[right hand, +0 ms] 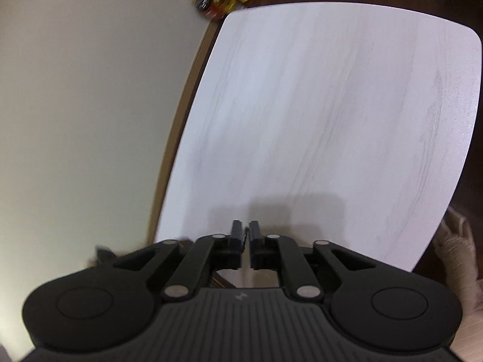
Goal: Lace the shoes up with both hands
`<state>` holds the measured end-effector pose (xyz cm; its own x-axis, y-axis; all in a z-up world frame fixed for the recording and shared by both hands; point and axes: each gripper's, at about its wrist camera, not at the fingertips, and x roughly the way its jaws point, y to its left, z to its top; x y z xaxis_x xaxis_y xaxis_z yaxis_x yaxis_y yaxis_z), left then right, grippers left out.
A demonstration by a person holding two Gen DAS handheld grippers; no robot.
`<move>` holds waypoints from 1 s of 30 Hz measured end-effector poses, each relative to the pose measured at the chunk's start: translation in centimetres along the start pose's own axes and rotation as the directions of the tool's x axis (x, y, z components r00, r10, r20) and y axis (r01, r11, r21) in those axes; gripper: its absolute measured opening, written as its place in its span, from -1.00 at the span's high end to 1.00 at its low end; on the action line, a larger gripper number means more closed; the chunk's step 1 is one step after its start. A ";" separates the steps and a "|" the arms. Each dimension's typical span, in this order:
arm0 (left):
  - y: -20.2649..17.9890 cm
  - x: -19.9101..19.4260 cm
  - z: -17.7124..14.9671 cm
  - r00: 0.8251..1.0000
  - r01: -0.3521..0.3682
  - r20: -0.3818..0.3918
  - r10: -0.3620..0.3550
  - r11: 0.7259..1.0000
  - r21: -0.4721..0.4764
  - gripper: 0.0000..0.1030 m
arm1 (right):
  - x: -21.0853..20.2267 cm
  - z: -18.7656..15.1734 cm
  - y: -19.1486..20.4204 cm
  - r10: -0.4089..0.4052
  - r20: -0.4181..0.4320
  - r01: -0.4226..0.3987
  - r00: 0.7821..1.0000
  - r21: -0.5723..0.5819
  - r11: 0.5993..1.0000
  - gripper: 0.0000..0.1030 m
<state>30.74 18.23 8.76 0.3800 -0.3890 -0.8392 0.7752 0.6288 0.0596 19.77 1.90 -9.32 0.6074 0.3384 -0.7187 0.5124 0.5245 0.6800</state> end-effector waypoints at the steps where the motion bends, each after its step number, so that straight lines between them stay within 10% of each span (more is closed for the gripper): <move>1: 0.1 0.0 -0.3 1.000 -0.010 0.006 0.010 1.000 -0.005 0.43 | -0.1 -0.3 0.5 -0.009 -0.004 0.008 1.000 -0.037 0.999 0.68; 14: 2.8 2.5 -2.2 0.992 -0.029 0.123 0.018 0.995 0.091 0.39 | -2.9 -7.2 8.8 -0.110 0.056 0.123 0.992 -0.417 0.901 0.64; 30: 1.7 4.7 -1.2 0.991 -0.095 0.112 0.079 0.985 0.145 0.39 | 4.1 -10.7 14.5 -0.181 -0.022 0.089 0.983 -0.808 0.582 0.53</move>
<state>33.23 18.24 4.27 0.4943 -0.4114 -0.7658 0.8005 0.5589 0.2164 23.21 19.22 -4.00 0.4912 0.2554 -0.8327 -0.1381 0.9668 0.2150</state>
